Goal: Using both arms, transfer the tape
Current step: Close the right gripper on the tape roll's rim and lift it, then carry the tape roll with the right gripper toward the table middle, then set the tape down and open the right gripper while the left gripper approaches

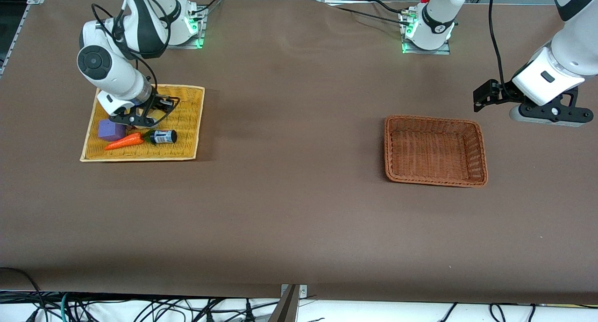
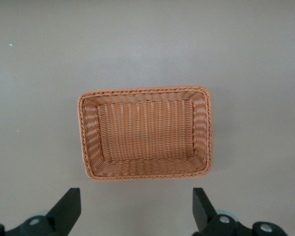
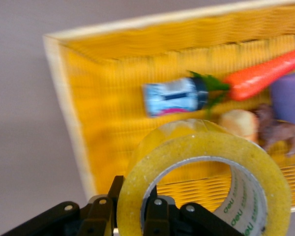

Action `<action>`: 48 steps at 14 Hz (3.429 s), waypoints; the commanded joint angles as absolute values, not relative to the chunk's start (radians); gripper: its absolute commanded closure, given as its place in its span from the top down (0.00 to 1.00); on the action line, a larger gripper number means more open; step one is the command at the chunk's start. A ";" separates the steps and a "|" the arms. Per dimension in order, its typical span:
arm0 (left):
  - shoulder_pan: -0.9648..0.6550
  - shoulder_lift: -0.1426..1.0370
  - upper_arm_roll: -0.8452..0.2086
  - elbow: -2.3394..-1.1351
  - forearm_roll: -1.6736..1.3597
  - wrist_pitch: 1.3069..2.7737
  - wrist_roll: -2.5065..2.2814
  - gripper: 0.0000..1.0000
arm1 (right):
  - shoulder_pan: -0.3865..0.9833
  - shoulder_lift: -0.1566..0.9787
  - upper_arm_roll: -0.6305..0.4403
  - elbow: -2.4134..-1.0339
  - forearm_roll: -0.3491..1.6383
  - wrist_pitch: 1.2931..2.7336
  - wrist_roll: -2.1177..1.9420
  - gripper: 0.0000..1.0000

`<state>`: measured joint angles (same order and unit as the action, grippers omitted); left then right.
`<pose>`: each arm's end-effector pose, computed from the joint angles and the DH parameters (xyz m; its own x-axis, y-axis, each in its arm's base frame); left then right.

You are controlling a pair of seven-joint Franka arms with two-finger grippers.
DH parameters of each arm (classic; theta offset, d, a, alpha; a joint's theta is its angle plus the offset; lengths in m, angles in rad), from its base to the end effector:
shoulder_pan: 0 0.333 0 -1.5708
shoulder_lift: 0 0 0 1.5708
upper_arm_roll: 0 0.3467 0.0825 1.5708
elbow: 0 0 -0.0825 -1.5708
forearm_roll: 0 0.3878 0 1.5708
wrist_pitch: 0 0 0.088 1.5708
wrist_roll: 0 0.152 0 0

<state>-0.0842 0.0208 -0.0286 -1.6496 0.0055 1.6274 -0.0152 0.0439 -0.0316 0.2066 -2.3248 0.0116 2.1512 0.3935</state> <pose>0.5617 -0.0627 0.5658 0.9943 -0.0977 -0.0429 -0.0980 -0.9952 -0.0055 0.4673 0.1204 0.3244 0.9795 -0.1522 -0.1322 -0.1464 -0.9878 0.0525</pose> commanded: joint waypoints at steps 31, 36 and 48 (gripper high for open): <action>-0.087 0.031 -0.032 -1.621 0.023 1.603 -0.023 1.00 | 0.526 0.827 0.400 -1.473 -0.227 2.252 1.189 1.00; -0.092 0.031 -0.070 -1.620 0.015 1.582 -0.015 1.00 | 0.514 0.767 0.402 -1.350 -0.356 2.082 1.090 1.00; -0.193 0.279 -0.265 -1.628 -0.132 1.771 -0.238 1.00 | -0.015 0.360 0.269 -1.438 -0.089 1.735 0.170 1.00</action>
<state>-0.1365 0.2298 -0.2493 -1.6504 -0.1204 1.7158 -0.1271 0.0010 0.4882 0.3380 -1.3314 -0.1291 1.7609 0.2173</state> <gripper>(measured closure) 0.000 0.000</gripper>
